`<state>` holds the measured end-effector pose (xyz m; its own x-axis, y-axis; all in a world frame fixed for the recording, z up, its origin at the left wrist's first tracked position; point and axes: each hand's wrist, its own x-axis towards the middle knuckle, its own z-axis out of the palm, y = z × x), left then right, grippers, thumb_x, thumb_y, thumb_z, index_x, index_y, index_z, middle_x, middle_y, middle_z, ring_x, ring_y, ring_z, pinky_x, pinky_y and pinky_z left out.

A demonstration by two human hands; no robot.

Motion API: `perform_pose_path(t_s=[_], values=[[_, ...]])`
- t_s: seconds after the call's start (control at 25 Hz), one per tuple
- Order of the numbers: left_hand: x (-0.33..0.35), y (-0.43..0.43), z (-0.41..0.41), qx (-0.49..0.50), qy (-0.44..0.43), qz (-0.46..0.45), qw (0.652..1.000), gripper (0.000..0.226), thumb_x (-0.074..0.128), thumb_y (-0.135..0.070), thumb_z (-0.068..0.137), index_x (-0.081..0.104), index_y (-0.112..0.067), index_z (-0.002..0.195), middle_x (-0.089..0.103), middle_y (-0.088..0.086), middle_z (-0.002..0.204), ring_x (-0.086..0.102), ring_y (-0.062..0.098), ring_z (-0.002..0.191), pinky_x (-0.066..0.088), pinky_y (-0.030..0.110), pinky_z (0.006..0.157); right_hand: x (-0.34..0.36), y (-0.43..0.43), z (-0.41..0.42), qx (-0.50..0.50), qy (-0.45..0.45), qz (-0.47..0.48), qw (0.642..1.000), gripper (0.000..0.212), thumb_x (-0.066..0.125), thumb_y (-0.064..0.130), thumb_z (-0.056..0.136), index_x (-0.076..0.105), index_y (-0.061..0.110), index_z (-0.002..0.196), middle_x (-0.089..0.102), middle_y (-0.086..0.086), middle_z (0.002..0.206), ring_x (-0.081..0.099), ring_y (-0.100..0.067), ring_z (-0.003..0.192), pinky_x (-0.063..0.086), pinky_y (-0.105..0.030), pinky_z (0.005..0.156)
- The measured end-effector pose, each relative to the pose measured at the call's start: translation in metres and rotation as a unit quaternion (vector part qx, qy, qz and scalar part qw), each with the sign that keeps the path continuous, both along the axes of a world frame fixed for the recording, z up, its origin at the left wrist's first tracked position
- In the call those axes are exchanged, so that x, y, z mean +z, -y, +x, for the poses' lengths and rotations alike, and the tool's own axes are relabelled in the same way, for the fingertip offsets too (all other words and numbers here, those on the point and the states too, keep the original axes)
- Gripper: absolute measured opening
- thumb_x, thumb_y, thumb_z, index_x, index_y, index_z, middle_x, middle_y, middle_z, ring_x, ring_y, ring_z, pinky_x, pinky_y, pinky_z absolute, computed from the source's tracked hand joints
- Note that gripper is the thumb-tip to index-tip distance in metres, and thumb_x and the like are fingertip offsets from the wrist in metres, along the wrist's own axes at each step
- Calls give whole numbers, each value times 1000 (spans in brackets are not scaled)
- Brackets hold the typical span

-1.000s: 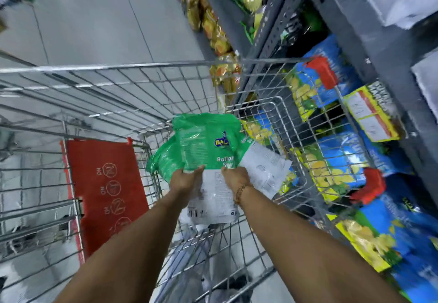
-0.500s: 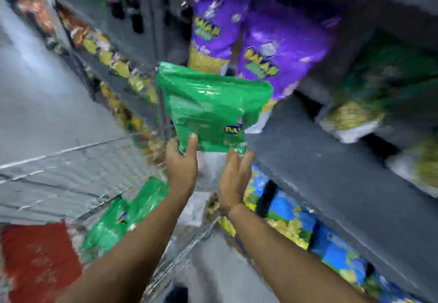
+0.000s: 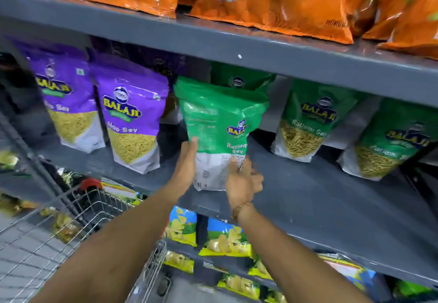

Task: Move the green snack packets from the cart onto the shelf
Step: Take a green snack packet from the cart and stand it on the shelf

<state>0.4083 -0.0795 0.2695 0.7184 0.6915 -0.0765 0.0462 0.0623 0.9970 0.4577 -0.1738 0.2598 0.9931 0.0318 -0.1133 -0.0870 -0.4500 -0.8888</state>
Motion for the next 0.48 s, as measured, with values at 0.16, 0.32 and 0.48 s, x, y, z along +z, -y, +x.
perform_pose_path(t_s=[0.16,0.32,0.48], values=[[-22,-16,-3,36,55,-64,996,63,29,-64,86,68,-15,88,70,-4,91,60,14,89,42,33,88,11,-19,20,-34,-150,238,959,57,49,22,91,25,15,143,46,-21,130,50,-35,119,40,-43,104],[-18,-24,-12,49,-7,112,992,48,49,-59,78,41,-15,61,46,-1,56,44,9,54,38,31,66,9,-7,39,-88,-93,381,916,19,42,24,96,56,13,101,56,-10,97,49,-22,96,43,-41,93],[-12,-42,3,-18,-8,117,993,76,74,-50,62,41,-16,122,52,0,126,49,11,116,39,32,103,-6,-4,3,-113,-66,375,918,46,33,40,96,53,7,123,56,-2,114,51,-18,104,38,-30,95]])
